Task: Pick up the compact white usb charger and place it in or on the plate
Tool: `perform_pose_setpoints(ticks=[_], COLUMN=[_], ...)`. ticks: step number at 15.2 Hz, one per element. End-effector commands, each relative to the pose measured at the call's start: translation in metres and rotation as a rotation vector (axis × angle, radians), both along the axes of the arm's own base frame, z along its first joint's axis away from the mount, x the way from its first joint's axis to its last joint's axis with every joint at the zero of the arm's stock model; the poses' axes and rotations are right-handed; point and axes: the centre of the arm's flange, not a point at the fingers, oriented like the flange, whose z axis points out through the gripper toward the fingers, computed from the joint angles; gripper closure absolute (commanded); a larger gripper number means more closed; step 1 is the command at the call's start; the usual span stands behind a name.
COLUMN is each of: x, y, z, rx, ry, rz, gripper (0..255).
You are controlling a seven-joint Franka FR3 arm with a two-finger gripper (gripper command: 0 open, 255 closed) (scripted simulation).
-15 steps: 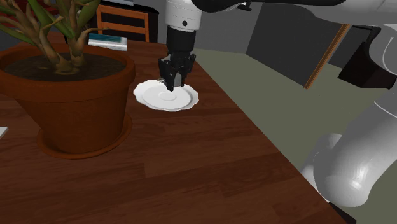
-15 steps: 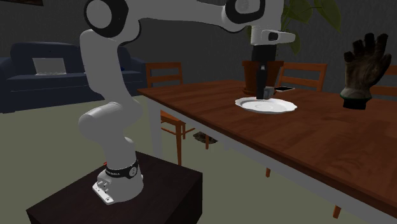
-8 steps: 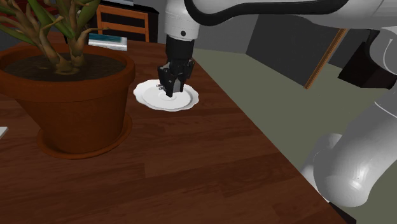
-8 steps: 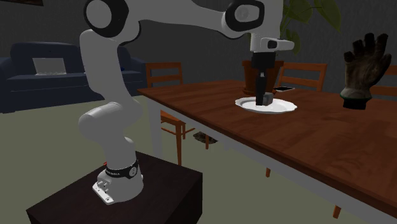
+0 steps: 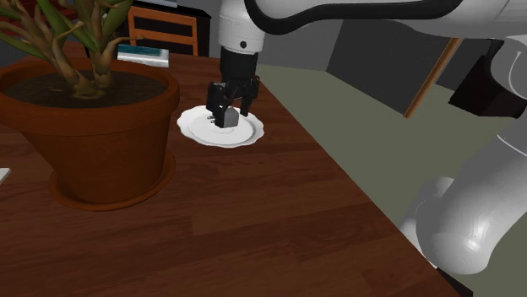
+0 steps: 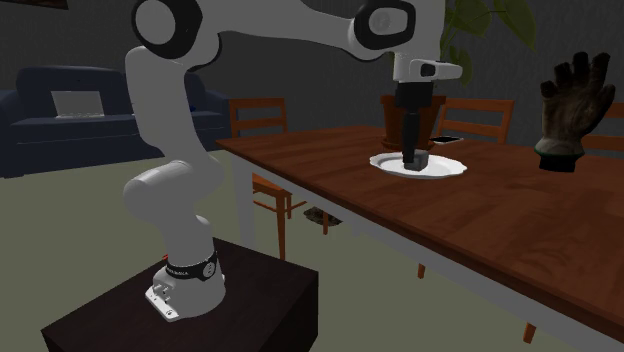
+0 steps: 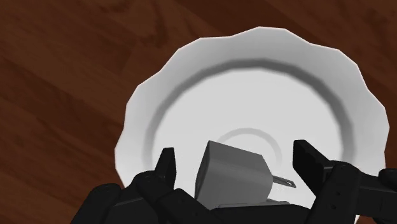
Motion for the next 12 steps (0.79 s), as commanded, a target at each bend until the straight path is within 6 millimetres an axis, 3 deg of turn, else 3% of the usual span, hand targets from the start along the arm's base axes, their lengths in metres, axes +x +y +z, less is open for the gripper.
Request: perform_pose_setpoints(ticks=[1,2,6,12], x=[0.0,0.0,-0.001,-0.001], y=[0.0,0.0,0.001,0.001], z=[0.0,0.0,0.05,0.05], rx=[0.0,0.0,0.0,0.0], ry=[0.0,0.0,0.0,0.0], rz=[0.0,0.0,0.0,0.0], gripper=[0,0,0,0])
